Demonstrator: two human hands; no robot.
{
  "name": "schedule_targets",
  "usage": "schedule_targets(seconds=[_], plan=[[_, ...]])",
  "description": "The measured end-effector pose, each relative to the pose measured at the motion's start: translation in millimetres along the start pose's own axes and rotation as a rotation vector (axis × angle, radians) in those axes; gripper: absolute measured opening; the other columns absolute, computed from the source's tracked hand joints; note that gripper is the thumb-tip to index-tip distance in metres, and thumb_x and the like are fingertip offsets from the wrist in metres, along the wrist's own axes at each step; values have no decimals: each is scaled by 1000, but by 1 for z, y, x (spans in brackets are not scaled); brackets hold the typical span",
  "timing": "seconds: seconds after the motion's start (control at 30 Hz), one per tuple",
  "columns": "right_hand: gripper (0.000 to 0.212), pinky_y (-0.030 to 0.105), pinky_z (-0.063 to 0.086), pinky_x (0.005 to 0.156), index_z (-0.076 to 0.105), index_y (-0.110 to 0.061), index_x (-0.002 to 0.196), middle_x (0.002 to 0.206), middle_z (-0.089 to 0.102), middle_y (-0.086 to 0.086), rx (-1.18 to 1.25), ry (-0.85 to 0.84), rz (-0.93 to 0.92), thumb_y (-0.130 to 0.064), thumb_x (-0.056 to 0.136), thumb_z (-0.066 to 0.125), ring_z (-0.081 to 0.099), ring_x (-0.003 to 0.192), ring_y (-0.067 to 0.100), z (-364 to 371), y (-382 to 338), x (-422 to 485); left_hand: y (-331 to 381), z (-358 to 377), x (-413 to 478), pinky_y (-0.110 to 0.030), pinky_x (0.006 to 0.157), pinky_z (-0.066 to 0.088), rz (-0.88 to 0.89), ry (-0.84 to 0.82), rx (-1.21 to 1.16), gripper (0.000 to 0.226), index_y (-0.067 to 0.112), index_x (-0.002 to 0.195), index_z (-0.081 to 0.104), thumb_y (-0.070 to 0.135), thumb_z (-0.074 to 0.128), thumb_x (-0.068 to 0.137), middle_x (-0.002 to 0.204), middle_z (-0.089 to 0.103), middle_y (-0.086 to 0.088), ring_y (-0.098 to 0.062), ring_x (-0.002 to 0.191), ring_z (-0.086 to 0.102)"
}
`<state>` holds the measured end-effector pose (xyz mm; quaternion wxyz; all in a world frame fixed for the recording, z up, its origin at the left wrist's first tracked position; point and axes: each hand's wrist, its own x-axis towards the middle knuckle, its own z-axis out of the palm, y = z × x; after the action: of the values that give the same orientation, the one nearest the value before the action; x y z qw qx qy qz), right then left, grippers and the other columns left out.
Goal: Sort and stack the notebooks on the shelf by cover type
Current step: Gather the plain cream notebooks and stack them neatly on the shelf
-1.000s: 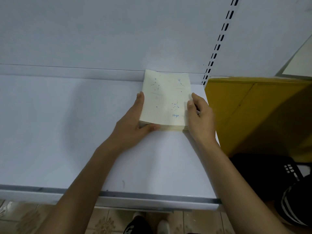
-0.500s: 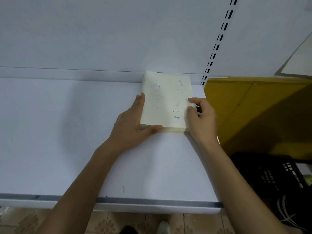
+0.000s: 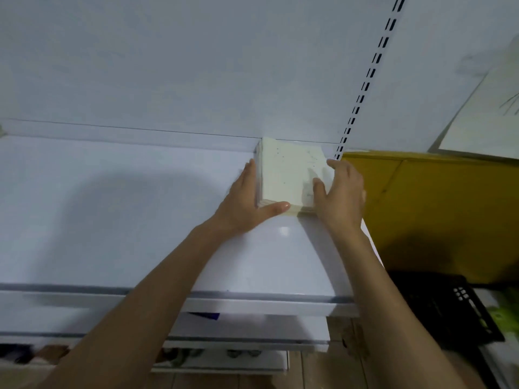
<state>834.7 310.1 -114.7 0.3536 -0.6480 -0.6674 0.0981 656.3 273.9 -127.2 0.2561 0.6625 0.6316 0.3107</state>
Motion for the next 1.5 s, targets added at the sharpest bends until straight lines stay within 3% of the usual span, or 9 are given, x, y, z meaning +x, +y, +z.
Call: schedule_targets(seconds=[0.17,0.37,0.53,0.73,0.87,1.17,1.5], plan=[[40,37,29,106,50,-18,132,140,49,4,72,3,-171,-30,94,54,38,131,21,8,-79,-53,-29,-51,-66,-28,116,2,141,95,283,98,15,151,-1,74,29,79,160,-1,-3,-15,146,-1],[42,36,28,107,49,-17,135,141,47,7,147,-154,-394,-30,95,52,37,133,23,48,-194,-167,-96,-156,-192,-38,119,5,32,240,616,93,16,151,-5,73,18,81,160,-6,-4,-17,146,-8],[48,37,19,114,41,-17,141,151,35,8,48,-263,-599,-33,96,50,28,140,25,86,-275,-247,-151,-232,-303,-41,117,-2,-147,343,895,87,18,149,-9,68,25,87,159,-8,-5,-20,146,-12],[54,38,16,116,37,-17,143,152,33,8,71,-356,-744,-32,95,54,25,142,25,120,-350,-314,-192,-287,-384,-40,116,11,-301,432,873,86,17,150,-8,65,32,90,159,-3,-5,-20,147,-1],[54,38,17,115,37,-16,144,152,34,8,71,-388,-797,-31,94,54,28,141,25,141,-383,-328,-213,-305,-401,-38,116,14,-349,491,786,84,15,151,2,65,26,88,159,5,-4,-18,146,7],[51,39,23,113,44,-15,140,147,42,9,176,-360,-795,-33,94,56,36,136,26,219,-471,-308,-275,-385,-379,-43,110,29,-324,541,870,70,12,147,28,52,46,92,148,38,-9,-25,136,35],[53,42,25,115,43,-16,139,147,41,7,209,-350,-721,-32,91,60,35,136,27,299,-583,-241,-359,-476,-304,-39,114,20,-325,464,869,72,16,150,20,58,35,92,154,29,-5,-22,141,26]])
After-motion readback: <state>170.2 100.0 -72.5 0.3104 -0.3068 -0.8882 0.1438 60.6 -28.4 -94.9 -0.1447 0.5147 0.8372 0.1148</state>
